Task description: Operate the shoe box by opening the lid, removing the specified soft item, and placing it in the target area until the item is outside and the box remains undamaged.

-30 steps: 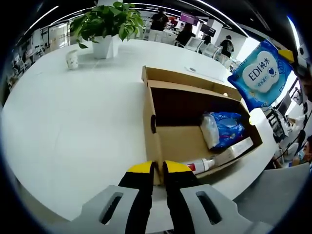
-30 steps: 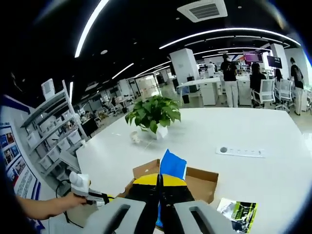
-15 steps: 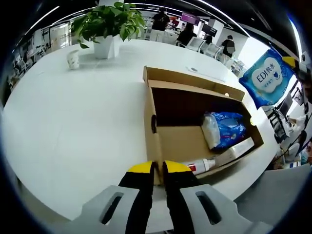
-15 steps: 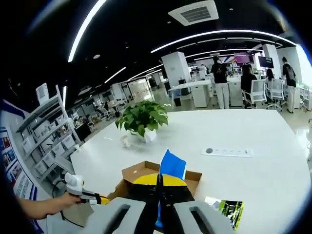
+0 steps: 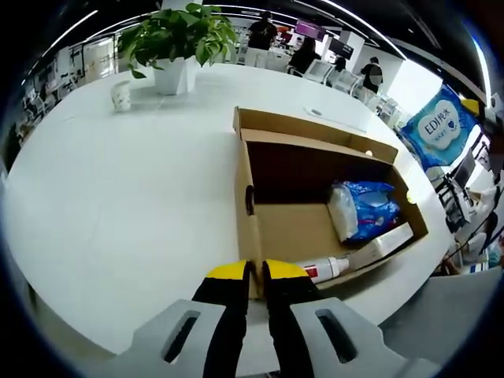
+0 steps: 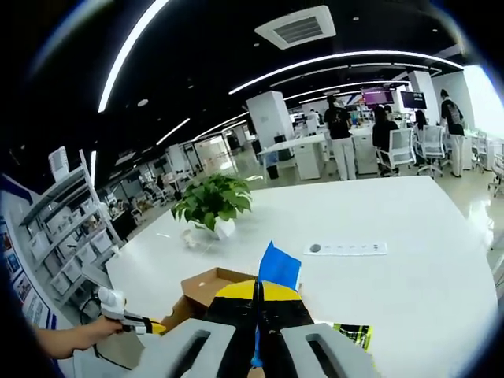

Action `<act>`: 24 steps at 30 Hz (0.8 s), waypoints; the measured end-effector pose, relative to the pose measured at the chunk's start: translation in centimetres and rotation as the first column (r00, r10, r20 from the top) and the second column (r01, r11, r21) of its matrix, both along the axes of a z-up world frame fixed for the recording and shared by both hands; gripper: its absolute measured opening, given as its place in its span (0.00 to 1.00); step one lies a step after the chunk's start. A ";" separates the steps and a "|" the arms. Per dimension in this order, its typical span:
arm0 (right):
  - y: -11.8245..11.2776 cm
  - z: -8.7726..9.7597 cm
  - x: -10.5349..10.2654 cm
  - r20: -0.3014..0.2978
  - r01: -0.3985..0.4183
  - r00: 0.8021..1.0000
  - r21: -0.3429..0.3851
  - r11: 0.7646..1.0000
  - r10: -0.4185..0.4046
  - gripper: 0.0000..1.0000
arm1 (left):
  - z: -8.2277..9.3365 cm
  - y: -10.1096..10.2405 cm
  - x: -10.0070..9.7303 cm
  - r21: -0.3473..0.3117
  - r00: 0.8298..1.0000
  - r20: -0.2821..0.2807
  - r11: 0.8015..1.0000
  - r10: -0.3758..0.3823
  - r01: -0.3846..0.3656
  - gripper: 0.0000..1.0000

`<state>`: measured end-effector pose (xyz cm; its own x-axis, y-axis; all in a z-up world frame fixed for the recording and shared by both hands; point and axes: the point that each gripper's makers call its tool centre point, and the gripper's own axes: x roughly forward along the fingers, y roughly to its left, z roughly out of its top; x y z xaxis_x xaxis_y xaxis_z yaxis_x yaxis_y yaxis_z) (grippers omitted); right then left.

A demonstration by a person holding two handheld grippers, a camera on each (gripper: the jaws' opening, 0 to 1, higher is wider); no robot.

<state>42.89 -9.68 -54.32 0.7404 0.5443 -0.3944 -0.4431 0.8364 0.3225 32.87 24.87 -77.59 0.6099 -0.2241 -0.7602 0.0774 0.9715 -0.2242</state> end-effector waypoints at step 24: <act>-2.6 -4.9 1.5 -0.047 0.054 0.997 -0.055 0.997 -0.057 0.00 | -0.1 0.1 0.0 0.015 1.000 -0.005 1.000 0.006 -0.006 0.05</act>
<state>44.42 -12.29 -59.17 0.7482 0.4799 -0.4582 -0.3801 0.8760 0.2969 32.90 24.94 -77.70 0.6073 -0.2089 -0.7665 0.0707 0.9752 -0.2098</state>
